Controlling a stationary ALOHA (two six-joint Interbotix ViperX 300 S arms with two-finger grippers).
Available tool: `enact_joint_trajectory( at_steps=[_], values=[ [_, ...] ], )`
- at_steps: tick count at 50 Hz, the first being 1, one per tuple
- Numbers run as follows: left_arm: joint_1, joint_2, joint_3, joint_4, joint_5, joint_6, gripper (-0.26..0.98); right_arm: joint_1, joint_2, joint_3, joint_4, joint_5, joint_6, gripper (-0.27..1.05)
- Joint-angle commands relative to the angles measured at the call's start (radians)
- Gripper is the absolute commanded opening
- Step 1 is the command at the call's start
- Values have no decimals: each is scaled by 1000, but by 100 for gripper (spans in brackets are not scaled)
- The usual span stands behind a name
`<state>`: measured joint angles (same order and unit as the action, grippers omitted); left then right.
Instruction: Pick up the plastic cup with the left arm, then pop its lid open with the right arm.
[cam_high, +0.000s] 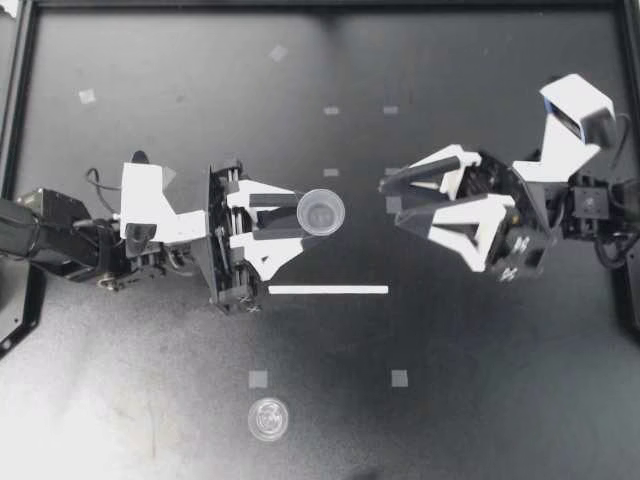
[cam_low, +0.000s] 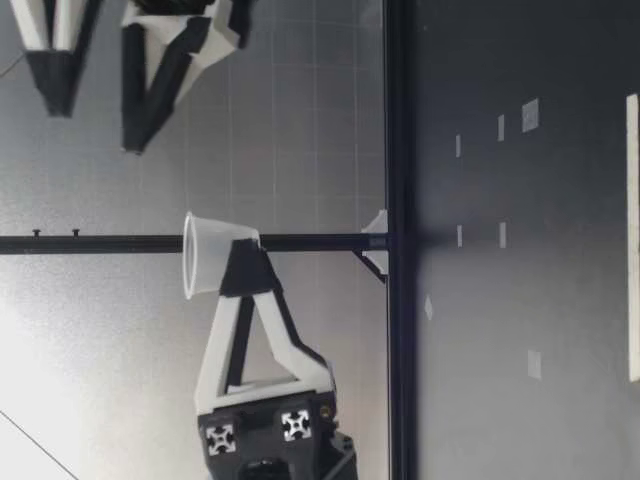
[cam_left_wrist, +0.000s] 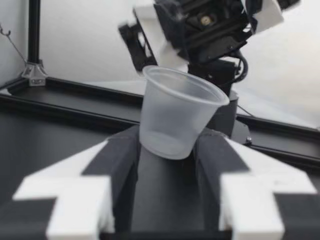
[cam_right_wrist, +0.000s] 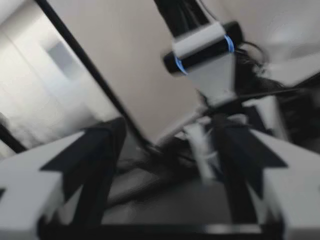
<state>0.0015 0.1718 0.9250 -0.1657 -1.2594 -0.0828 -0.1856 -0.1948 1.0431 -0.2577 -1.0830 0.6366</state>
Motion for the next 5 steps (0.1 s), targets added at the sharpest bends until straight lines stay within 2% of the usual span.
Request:
enact_joint_trajectory(
  at_steps=[1,5],
  values=[
    [2,-12,-11,2,-3,0,22,-6,-81,-29,-14,132,-133,70],
    [2,-12,-11,2,-3,0,22,-5,-127,-29,-29,264,-285,70]
  ],
)
